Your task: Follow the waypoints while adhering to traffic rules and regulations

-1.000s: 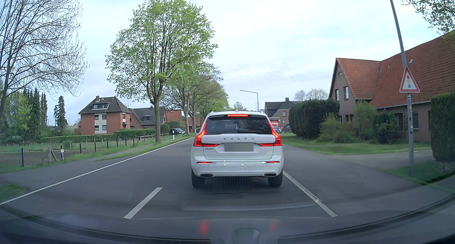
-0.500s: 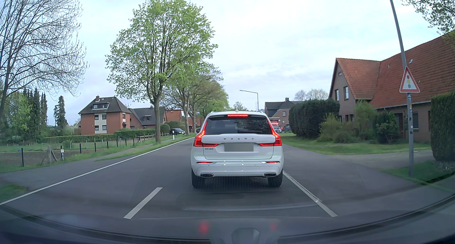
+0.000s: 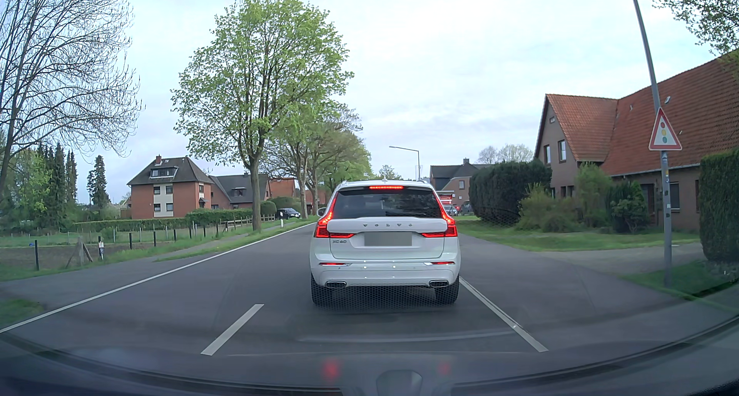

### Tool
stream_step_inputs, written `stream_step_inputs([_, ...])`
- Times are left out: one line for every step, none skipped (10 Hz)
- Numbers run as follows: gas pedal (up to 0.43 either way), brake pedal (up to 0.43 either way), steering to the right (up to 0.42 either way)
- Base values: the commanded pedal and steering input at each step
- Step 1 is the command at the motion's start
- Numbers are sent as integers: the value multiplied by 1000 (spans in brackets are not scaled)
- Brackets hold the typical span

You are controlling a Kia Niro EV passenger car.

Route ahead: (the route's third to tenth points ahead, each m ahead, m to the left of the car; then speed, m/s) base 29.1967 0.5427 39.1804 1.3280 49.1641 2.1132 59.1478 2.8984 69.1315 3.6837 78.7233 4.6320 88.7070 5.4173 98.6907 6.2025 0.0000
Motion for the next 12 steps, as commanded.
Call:
stream_step_inputs([0, 201, -9])
stream_step_inputs([0, 201, -9])
stream_step_inputs([0, 201, -9])
stream_step_inputs([0, 201, -9])
stream_step_inputs([0, 201, -9])
stream_step_inputs([0, 201, -9])
stream_step_inputs([0, 201, -9])
stream_step_inputs([0, 201, -9])
stream_step_inputs([0, 201, -9])
stream_step_inputs([0, 201, -9])
stream_step_inputs([0, 201, -9])
stream_step_inputs([0, 201, -9])
